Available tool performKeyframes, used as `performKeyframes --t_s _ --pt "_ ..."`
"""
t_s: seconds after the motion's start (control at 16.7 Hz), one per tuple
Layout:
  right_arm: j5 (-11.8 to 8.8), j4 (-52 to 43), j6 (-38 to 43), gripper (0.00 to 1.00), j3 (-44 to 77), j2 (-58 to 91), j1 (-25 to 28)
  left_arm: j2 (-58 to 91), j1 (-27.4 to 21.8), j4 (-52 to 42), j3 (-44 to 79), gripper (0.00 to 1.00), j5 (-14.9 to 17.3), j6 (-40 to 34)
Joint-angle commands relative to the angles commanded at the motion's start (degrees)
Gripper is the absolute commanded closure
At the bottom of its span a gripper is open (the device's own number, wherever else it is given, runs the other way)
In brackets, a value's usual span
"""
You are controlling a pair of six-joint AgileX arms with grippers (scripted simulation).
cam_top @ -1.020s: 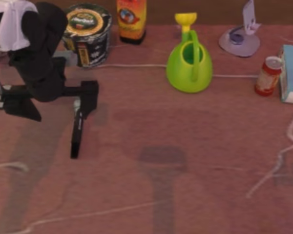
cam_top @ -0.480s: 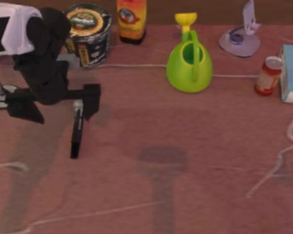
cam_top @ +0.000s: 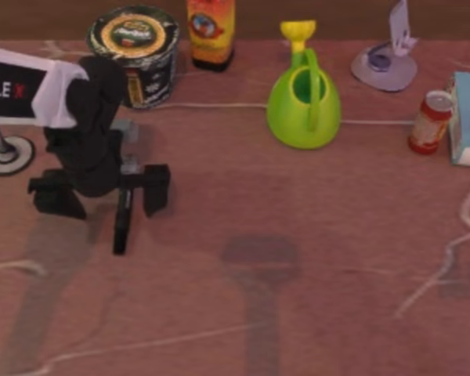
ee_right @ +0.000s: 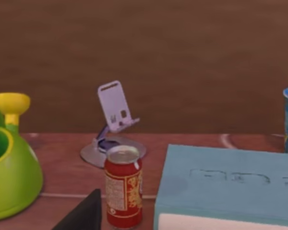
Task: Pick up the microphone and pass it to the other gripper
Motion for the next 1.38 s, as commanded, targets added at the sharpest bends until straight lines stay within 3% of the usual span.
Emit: performKeyframes --t_s 0.24,1.02,1.38 --pt "0.00 0.00 0.00 0.00 0.00 0.00 0.00 0.15 -0.01 0.19 -0.07 0.00 0.00 -0.01" --pt "0.00 0.00 0.00 0.00 0.00 0.00 0.00 0.15 -0.01 0.19 -0.07 0.98 0.00 -0.01" --pt "0.00 0.00 0.00 0.00 0.00 0.00 0.00 0.15 -0.01 0.19 -0.07 1.00 0.00 -0.01"
